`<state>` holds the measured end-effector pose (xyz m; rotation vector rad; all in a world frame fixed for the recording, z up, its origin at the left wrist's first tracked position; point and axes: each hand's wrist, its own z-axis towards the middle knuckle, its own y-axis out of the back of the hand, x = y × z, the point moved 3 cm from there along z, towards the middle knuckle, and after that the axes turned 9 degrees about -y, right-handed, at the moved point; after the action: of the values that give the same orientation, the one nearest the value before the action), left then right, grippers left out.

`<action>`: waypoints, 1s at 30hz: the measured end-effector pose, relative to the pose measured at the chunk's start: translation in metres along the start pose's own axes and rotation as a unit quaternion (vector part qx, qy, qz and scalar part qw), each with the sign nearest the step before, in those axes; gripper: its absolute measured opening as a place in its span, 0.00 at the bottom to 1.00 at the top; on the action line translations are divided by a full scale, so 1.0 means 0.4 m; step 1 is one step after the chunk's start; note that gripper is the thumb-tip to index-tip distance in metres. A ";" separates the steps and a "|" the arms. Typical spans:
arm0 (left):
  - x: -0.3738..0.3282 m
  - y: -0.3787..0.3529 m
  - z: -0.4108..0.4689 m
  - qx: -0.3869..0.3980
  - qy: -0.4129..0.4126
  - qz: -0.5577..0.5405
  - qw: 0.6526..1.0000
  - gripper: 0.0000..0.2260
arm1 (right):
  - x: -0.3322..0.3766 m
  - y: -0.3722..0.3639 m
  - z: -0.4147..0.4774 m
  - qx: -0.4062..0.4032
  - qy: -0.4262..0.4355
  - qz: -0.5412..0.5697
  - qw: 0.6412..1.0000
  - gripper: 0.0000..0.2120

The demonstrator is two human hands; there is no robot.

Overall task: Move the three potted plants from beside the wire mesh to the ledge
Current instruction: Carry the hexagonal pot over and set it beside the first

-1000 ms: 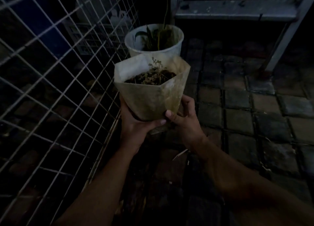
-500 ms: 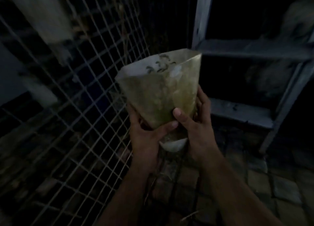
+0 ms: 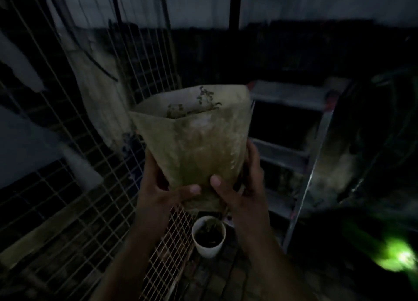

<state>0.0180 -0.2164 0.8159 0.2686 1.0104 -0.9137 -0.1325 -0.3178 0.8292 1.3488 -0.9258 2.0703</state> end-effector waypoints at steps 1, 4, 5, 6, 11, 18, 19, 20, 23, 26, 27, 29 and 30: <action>-0.084 0.001 0.002 -0.006 -0.002 0.004 1.000 0.50 | 0.075 -0.033 -0.015 0.017 -0.005 0.010 1.000 0.41; -0.305 0.014 -0.001 -0.002 -0.021 0.012 1.000 0.49 | 0.243 -0.124 -0.073 0.051 0.004 0.005 0.999 0.46; -0.366 0.025 -0.012 -0.007 -0.029 0.028 0.999 0.50 | 0.281 -0.152 -0.097 0.061 0.005 0.012 0.998 0.48; -0.422 0.041 -0.028 -0.016 -0.039 0.043 0.998 0.52 | 0.313 -0.184 -0.124 0.075 0.003 0.020 0.997 0.50; -0.662 0.158 -0.139 -0.052 -0.082 0.092 0.991 0.56 | 0.406 -0.356 -0.269 0.147 0.003 0.071 0.987 0.45; -0.933 0.400 -0.375 -0.148 -0.100 0.150 0.972 0.59 | 0.426 -0.655 -0.469 0.237 0.007 0.085 0.968 0.49; -0.969 0.435 -0.411 -0.165 -0.107 0.162 0.967 0.58 | 0.424 -0.704 -0.496 0.256 0.008 0.083 0.963 0.48; -1.007 0.472 -0.451 -0.183 -0.113 0.179 0.960 0.57 | 0.419 -0.756 -0.523 0.275 0.009 0.079 0.958 0.47; -1.099 0.573 -0.549 -0.243 -0.123 0.233 0.933 0.57 | 0.393 -0.901 -0.590 0.334 0.017 0.072 0.940 0.46; -1.183 0.686 -0.663 -0.311 -0.139 0.282 0.897 0.58 | 0.349 -1.063 -0.676 0.400 -0.014 0.099 0.911 0.43; -1.205 0.722 -0.701 -0.330 -0.145 0.303 0.882 0.57 | 0.335 -1.115 -0.706 0.418 -0.021 0.106 0.902 0.42; -1.243 0.789 -0.773 -0.372 -0.153 0.338 0.851 0.56 | 0.306 -1.215 -0.760 0.455 -0.039 0.110 0.882 0.42; -1.259 0.819 -0.807 -0.394 -0.157 0.352 0.835 0.56 | 0.289 -1.265 -0.784 0.480 -0.046 0.117 0.868 0.43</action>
<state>-0.0361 0.4408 0.9898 -0.2086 0.8040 0.1714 0.0016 0.2528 0.9850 1.8638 -0.0011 2.8376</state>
